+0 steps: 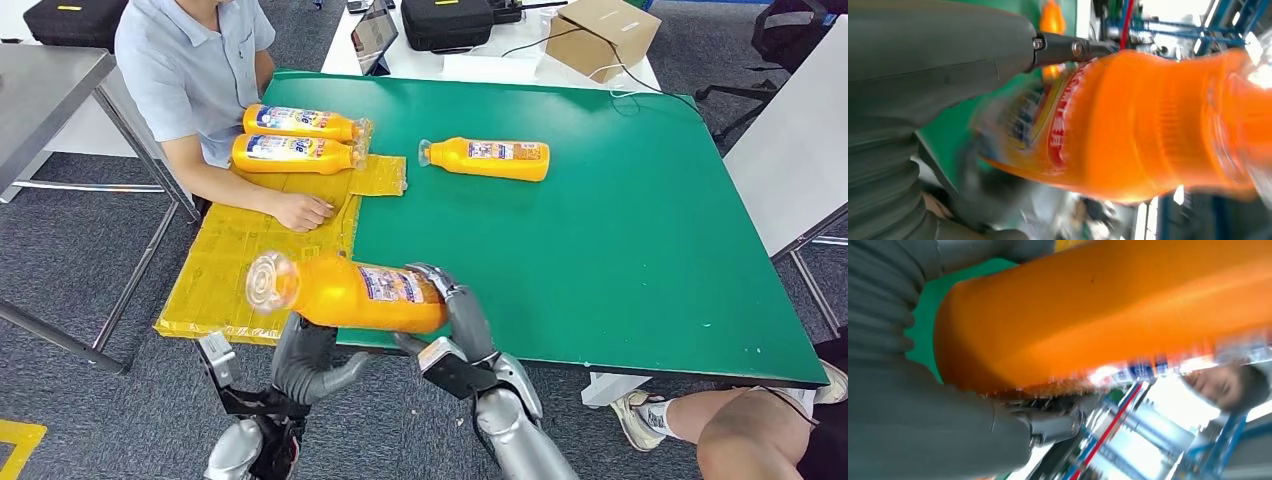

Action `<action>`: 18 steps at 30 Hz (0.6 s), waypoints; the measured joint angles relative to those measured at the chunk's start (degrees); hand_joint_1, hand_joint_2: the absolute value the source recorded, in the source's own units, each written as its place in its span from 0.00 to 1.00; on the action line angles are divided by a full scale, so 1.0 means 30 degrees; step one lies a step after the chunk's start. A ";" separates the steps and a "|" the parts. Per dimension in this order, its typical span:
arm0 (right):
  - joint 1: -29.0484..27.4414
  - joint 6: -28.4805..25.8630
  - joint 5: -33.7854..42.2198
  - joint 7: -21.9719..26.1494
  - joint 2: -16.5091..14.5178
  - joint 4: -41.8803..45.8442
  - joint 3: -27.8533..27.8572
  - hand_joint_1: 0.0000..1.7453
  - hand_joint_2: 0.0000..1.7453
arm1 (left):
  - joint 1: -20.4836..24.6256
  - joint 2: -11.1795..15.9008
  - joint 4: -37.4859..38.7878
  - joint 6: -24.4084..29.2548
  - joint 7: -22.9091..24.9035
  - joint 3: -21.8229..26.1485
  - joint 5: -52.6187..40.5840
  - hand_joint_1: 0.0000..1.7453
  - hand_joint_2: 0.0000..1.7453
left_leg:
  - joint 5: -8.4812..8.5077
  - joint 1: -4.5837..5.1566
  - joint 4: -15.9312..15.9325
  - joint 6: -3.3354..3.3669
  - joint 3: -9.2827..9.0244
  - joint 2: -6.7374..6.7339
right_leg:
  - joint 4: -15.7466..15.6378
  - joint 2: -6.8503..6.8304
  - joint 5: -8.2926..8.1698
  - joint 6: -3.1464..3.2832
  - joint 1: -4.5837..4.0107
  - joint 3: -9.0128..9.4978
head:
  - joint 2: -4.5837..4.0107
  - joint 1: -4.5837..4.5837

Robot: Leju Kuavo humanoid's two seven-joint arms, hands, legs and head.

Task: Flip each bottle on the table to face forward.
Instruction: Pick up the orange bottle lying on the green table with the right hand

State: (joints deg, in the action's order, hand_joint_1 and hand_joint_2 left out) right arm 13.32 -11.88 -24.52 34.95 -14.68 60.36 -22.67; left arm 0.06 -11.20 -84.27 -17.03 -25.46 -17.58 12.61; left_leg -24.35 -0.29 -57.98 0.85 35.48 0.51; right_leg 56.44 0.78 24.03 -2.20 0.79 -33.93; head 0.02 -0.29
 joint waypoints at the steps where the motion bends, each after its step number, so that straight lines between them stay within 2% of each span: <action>1: 0.0155 0.0059 0.0000 0.0048 -0.0057 -0.0281 -0.0294 1.00 1.00 | 0.0199 -0.0053 0.0126 -0.0139 0.0124 -0.0060 0.0429 0.00 1.00 | 0.0000 -0.0001 0.0000 0.0000 0.0000 0.0001 | 0.0000 -0.0001 0.0000 0.0000 0.0001 0.0000 | 0.0000 0.0002; 7: 0.0755 0.0301 0.0353 0.0175 -0.0129 -0.1421 -0.1346 1.00 1.00 | 0.1008 -0.0217 0.0568 -0.0523 0.0328 -0.0250 0.1862 0.00 1.00 | -0.0003 0.0003 -0.0001 0.0002 0.0004 0.0002 | -0.0002 -0.0002 0.0000 -0.0002 0.0006 -0.0001 | 0.0000 0.0004; 18: 0.1173 0.0361 0.0437 0.0268 -0.0144 -0.2277 -0.1687 1.00 1.00 | 0.1206 -0.0217 0.0701 -0.0647 0.0241 -0.0264 0.2153 0.00 1.00 | -0.0003 0.0002 -0.0001 0.0002 0.0003 0.0001 | -0.0002 -0.0001 0.0001 -0.0001 0.0002 -0.0005 | 0.0000 0.0004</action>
State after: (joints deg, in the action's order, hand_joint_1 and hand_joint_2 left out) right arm 16.85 -10.80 -23.21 35.76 -15.11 53.53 -27.73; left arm 3.68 -11.85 -82.17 -18.97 -24.74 -18.37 19.07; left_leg -24.36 -0.29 -57.99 0.85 35.49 0.51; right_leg 56.43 0.78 24.03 -2.20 0.79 -33.95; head 0.02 -0.28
